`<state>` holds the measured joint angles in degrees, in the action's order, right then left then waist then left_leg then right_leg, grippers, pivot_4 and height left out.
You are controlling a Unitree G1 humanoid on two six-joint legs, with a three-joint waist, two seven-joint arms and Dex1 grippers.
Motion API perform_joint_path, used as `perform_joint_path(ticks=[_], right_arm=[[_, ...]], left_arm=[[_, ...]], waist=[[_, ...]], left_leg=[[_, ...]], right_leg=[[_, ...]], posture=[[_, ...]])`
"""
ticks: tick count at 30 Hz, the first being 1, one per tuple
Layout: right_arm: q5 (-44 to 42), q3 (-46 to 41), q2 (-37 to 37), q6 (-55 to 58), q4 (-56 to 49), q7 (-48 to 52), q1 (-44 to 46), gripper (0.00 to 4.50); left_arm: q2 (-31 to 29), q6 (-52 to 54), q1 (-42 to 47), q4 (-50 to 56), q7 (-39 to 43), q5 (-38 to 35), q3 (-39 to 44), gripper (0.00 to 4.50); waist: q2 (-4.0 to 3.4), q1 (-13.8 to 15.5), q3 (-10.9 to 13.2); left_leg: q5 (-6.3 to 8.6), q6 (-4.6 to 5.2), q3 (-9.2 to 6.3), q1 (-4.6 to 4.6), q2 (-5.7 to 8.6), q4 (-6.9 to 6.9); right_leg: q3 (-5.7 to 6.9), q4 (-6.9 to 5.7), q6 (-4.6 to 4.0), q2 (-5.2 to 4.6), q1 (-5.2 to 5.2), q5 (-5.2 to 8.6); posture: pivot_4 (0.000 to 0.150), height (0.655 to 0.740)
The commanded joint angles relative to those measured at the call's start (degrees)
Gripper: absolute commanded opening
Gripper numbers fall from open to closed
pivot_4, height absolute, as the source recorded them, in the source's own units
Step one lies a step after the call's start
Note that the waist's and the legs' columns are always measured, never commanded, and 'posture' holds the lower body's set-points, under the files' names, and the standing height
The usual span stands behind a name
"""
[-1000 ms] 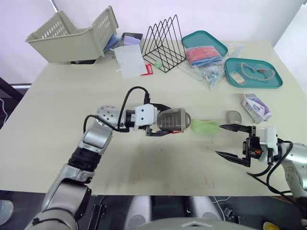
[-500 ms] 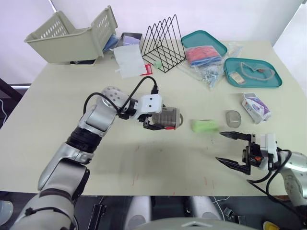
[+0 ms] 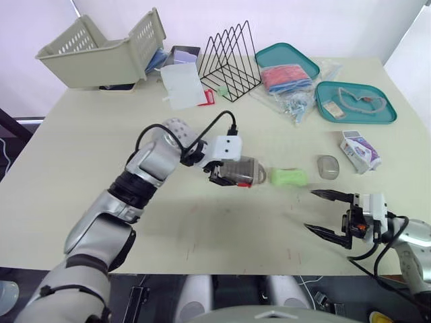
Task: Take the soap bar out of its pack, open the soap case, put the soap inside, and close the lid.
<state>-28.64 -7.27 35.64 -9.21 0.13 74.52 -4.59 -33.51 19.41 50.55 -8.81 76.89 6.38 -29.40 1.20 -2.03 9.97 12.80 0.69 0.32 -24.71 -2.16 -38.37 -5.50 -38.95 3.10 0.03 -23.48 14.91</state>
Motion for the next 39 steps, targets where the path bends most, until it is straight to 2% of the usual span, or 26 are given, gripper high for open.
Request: perform_joint_path(ticks=[1, 8, 17, 21, 27, 28, 29, 30, 39], right_arm=[[-0.1, -0.2, -0.1, -0.8, -0.6, -0.1, 0.4, 4.47], [0.4, -0.4, 0.3, -0.8, -0.3, 0.2, 0.5, 4.47], [0.9, -0.3, 0.6, -0.7, 0.8, 0.3, 1.8, 4.47], [1.2, -0.2, 0.7, -0.7, 1.0, 0.6, 1.9, 4.47], [1.4, -0.5, 1.0, -0.6, 1.1, 0.6, 2.1, 4.47], [1.4, -0.6, 1.1, -0.5, 1.1, 0.6, 2.1, 4.50], [1.4, -0.6, 1.3, -0.5, 1.1, 0.6, 2.1, 4.50], [1.4, -0.7, 1.4, -0.4, 1.1, 0.7, 2.0, 4.50], [1.2, -0.6, 2.8, 0.0, 1.3, 1.2, 2.7, 4.50]], left_arm=[[-0.7, -0.9, 2.0, -0.2, 0.1, 1.2, 0.7, 3.48], [-3.6, -5.9, 1.4, -2.8, -0.2, 0.9, 3.0, 3.48], [-8.8, -12.4, -2.2, -5.7, 4.2, -1.7, 5.7, 3.48], [-9.0, -17.9, -2.5, -10.8, 4.1, -1.3, 6.1, 3.48], [-7.8, -20.4, -2.4, -14.7, 4.2, -1.7, 6.6, 3.48], [-7.6, -20.6, -2.6, -15.1, 4.7, -2.1, 6.8, 4.28], [-7.3, -20.6, -2.7, -15.3, 4.8, -2.6, 7.2, 4.28], [-7.2, -20.6, -2.7, -15.4, 5.2, -3.3, 7.7, 4.49], [-8.1, -19.4, -1.8, -13.4, 9.8, -10.1, 13.0, 4.49]], waist=[[0.00, 0.0, 0.0], [0.00, -0.1, 0.0], [0.00, 0.0, 0.0], [0.00, 0.1, 0.0], [-0.02, 0.0, 0.0], [-0.02, 0.0, 0.0], [-0.02, 0.0, 0.0], [-0.02, 0.0, 0.0], [-0.02, 0.0, 0.0]], left_leg=[[0.00, 0.00, 0.00, 0.00, 0.00, 0.00], [0.00, 0.00, 0.01, 0.01, 0.00, 0.00], [0.00, 0.00, 0.02, 0.02, -0.01, 0.00], [0.00, 0.00, 0.05, 0.02, 0.00, -0.05], [0.00, 0.00, 0.05, 0.04, 0.00, -0.05], [0.00, 0.01, 0.05, 0.05, 0.00, -0.07], [0.00, 0.01, 0.05, 0.05, 0.00, -0.07], [0.00, 0.01, 0.05, 0.04, 0.00, -0.07], [0.00, 0.01, 0.04, 0.01, 0.00, -0.06]], right_leg=[[0.00, 0.00, 0.00, 0.00, 0.00, 0.00], [-0.01, -0.01, 0.00, 0.00, 0.00, 0.00], [-0.01, -0.03, -0.01, -0.02, 0.00, -0.01], [-0.02, -0.03, -0.01, -0.04, 0.01, -0.01], [-0.02, -0.07, -0.01, -0.03, 0.01, -0.01], [-0.02, -0.09, 0.00, -0.03, 0.01, -0.01], [-0.02, -0.09, 0.00, -0.03, 0.01, -0.01], [-0.02, -0.09, 0.00, -0.03, 0.01, -0.01], [-0.01, -0.08, -0.01, -0.03, 0.00, -0.01]], posture=[[0.150, 0.7400], [0.150, 0.7400], [0.150, 0.7400], [0.150, 0.7400], [0.150, 0.7400], [0.150, 0.7400], [0.150, 0.7400], [0.150, 0.7400], [0.150, 0.7400]])
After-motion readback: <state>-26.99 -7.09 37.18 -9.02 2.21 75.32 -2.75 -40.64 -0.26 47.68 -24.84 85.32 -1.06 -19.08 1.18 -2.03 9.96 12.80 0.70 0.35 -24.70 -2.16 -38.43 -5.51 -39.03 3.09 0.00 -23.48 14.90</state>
